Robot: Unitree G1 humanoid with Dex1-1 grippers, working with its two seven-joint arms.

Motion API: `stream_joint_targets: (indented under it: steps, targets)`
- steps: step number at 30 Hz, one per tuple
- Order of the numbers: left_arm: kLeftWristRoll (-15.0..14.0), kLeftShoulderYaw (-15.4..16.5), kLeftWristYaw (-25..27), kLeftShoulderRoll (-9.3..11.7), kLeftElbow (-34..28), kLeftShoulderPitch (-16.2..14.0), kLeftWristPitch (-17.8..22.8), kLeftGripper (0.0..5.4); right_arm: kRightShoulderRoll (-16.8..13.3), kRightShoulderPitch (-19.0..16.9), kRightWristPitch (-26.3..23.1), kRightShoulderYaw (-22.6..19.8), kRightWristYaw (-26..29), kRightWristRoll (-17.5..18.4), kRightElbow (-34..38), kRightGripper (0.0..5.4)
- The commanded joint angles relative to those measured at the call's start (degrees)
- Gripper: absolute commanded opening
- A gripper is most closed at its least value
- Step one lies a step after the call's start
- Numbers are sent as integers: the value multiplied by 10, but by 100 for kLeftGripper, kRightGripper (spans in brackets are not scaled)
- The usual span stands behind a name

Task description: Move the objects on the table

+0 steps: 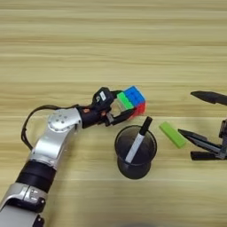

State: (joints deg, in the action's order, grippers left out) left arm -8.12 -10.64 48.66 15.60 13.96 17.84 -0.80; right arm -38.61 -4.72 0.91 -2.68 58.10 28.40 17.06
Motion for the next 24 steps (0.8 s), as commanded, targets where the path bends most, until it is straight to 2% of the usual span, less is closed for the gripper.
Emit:
stream_joint_targets:
  steps: [1, 10, 19, 24]
  targets:
    - [-21, 10, 13, 16, -46, 22, 22, 326, 2, 16, -8, -1, 6, 3, -2, 540]
    - [-46, 12, 44, 45, -118, 39, 62, 326, 2, 34, -19, 2, 14, 8, 2, 540]
    - [-82, 8, 90, 74, -184, 45, 105, 326, -2, 60, -46, 8, 27, 18, 17, 540]
    - [-112, 8, 114, 86, -221, 46, 136, 326, -2, 77, -63, 12, 32, 23, 28, 540]
